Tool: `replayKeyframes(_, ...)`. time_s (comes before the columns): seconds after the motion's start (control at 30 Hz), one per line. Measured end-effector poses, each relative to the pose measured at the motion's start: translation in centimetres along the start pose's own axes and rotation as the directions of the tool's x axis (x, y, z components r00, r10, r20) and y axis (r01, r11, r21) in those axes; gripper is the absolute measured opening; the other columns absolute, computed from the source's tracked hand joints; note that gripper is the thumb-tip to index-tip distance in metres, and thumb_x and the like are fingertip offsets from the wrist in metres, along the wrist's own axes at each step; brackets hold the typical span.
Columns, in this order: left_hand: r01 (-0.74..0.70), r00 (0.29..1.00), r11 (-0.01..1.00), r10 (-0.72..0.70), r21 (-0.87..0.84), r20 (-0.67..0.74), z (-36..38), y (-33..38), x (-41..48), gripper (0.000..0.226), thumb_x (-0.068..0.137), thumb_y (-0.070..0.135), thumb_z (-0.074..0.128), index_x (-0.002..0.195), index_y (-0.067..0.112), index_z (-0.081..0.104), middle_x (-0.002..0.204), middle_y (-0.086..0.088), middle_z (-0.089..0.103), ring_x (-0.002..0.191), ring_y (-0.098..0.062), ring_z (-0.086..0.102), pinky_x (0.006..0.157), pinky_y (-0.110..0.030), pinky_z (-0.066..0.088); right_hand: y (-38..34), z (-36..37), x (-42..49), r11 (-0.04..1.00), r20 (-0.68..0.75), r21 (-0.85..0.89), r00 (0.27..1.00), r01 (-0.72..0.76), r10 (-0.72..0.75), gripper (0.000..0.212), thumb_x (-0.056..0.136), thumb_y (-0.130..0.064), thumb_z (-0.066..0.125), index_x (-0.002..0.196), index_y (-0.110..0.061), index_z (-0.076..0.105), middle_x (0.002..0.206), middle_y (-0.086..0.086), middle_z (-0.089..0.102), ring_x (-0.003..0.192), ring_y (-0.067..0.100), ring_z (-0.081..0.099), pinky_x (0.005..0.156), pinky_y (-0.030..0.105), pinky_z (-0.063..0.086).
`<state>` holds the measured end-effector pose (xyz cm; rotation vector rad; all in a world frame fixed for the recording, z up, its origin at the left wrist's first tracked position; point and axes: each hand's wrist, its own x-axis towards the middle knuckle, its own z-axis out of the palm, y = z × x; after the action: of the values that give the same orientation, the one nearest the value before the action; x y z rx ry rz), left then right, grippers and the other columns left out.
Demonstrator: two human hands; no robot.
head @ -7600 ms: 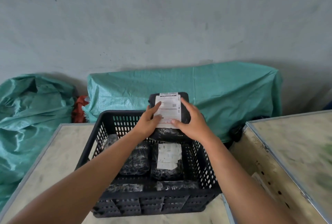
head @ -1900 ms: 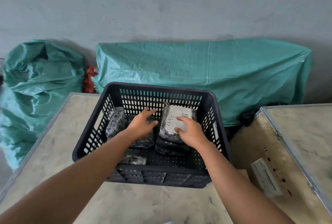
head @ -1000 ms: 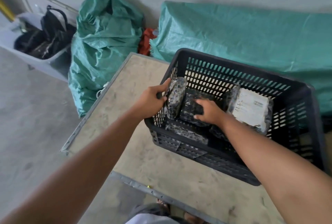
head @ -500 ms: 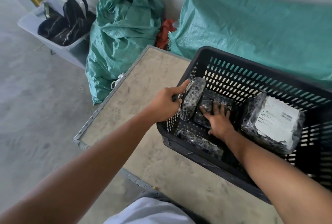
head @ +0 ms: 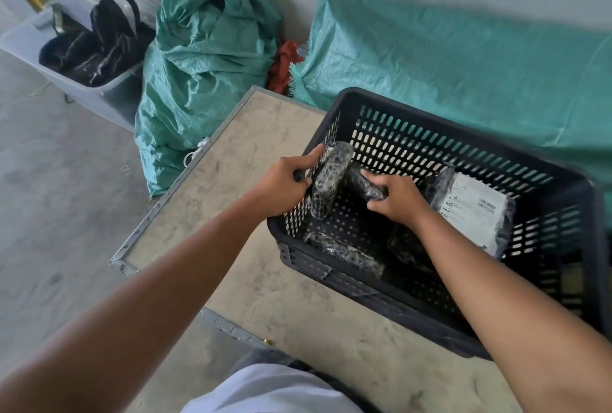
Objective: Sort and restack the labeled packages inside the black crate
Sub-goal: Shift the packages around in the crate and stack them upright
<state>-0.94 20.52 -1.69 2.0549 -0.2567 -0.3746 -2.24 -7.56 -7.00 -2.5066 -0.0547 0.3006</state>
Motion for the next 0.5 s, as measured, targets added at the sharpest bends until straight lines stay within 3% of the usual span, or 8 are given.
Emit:
replayKeyframes(0.07, 0.002, 1.0, 1.0, -0.002, 0.017, -0.007, 0.0, 0.3, -0.2, 0.068, 0.098, -0.002, 0.052, 0.149, 0.042, 0.044, 0.119, -0.003, 0.07, 0.061, -0.014, 0.043, 0.054, -0.026, 0.044, -0.4, -1.1, -0.9, 0.994, -0.079, 0.107, 0.996, -0.037, 0.046, 0.067, 0.082, -0.015, 0.079, 0.141, -0.04, 0.059, 0.123, -0.006, 0.072, 0.04, 0.001, 0.039, 0.046, 0.017, 0.046)
replayKeyframes(0.13, 0.001, 1.0, 1.0, -0.001, 0.031, -0.012, 0.0, 0.5, -0.3, 0.069, 0.097, -0.003, 0.051, 0.149, 0.043, 0.044, 0.125, -0.013, 0.07, 0.056, -0.012, 0.039, 0.053, -0.027, 0.042, -1.2, -2.2, -2.3, 0.985, -0.125, 0.165, 0.989, -0.055, 0.076, 0.061, 0.084, -0.02, 0.079, 0.136, -0.046, 0.061, 0.14, -0.004, 0.063, 0.04, 0.01, 0.045, 0.045, 0.016, 0.05)
replayKeyframes(0.23, -0.011, 1.0, 0.999, 0.011, 0.052, -0.016, 0.0, 0.9, -0.4, 0.067, 0.097, -0.004, 0.051, 0.149, 0.038, 0.047, 0.132, -0.011, 0.067, 0.046, -0.003, 0.038, 0.05, -0.02, 0.04, -2.3, -3.5, -5.4, 0.974, -0.173, 0.224, 0.985, 0.019, 0.021, 0.059, 0.087, -0.022, 0.078, 0.132, -0.055, 0.058, 0.147, -0.006, 0.057, 0.072, 0.025, 0.075, 0.069, 0.023, 0.061)
replayKeyframes(0.3, -0.018, 0.999, 0.993, 0.022, 0.119, -0.027, 0.0, 1.2, -0.5, 0.064, 0.097, -0.001, 0.052, 0.148, 0.037, 0.048, 0.132, 0.001, 0.065, 0.043, 0.002, 0.046, 0.047, -0.012, 0.039, -3.3, -4.8, -7.5, 0.957, -0.185, 0.289, 0.983, 0.038, 0.017, 0.056, 0.089, -0.025, 0.075, 0.127, -0.062, 0.058, 0.146, -0.015, 0.056, 0.107, 0.04, 0.068, 0.094, 0.045, 0.057)
replayKeyframes(0.37, -0.014, 0.999, 0.985, 0.02, 0.173, -0.03, -0.1, 1.5, -0.6, 0.066, 0.097, 0.002, 0.052, 0.149, 0.041, 0.046, 0.118, -0.003, 0.068, 0.049, -0.001, 0.05, 0.046, -0.011, 0.039, -4.2, -6.4, -9.3, 0.937, -0.219, 0.345, 0.975, 0.057, 0.022, 0.054, 0.089, -0.025, 0.073, 0.123, -0.065, 0.059, 0.144, -0.017, 0.057, 0.121, 0.017, 0.065, 0.11, 0.043, 0.047)
replayKeyframes(0.43, -0.015, 0.999, 0.972, 0.025, 0.235, -0.04, -0.2, 1.9, -1.0, 0.064, 0.097, 0.005, 0.055, 0.15, 0.04, 0.045, 0.134, -0.015, 0.063, 0.083, -0.015, 0.068, 0.069, -0.014, 0.052, -5.0, -8.2, -11.0, 0.909, -0.261, 0.406, 0.965, 0.094, 0.017, 0.054, 0.088, -0.025, 0.073, 0.119, -0.067, 0.06, 0.137, -0.011, 0.065, 0.088, -0.01, 0.065, 0.095, 0.023, 0.052)
replayKeyframes(0.47, -0.029, 0.997, 0.957, 0.047, 0.29, -0.056, -0.1, 2.1, -1.2, 0.063, 0.096, 0.006, 0.057, 0.15, 0.037, 0.046, 0.151, -0.016, 0.05, 0.116, -0.025, 0.064, 0.092, -0.021, 0.051, -5.3, -9.1, -11.7, 0.895, -0.275, 0.432, 0.961, 0.11, 0.015, 0.054, 0.087, -0.026, 0.073, 0.12, -0.067, 0.062, 0.132, -0.008, 0.068, 0.069, -0.008, 0.063, 0.08, 0.021, 0.055)
replayKeyframes(0.5, -0.052, 0.994, 0.936, 0.083, 0.349, -0.076, -0.1, 2.4, -1.5, 0.061, 0.096, 0.008, 0.059, 0.149, 0.034, 0.048, 0.161, -0.016, 0.035, 0.14, -0.032, 0.046, 0.11, -0.03, 0.041, -5.6, -10.0, -12.4, 0.883, -0.289, 0.454, 0.957, 0.119, 0.019, 0.053, 0.088, -0.024, 0.073, 0.122, -0.064, 0.063, 0.127, -0.004, 0.072, 0.061, 0.006, 0.064, 0.073, 0.026, 0.058)
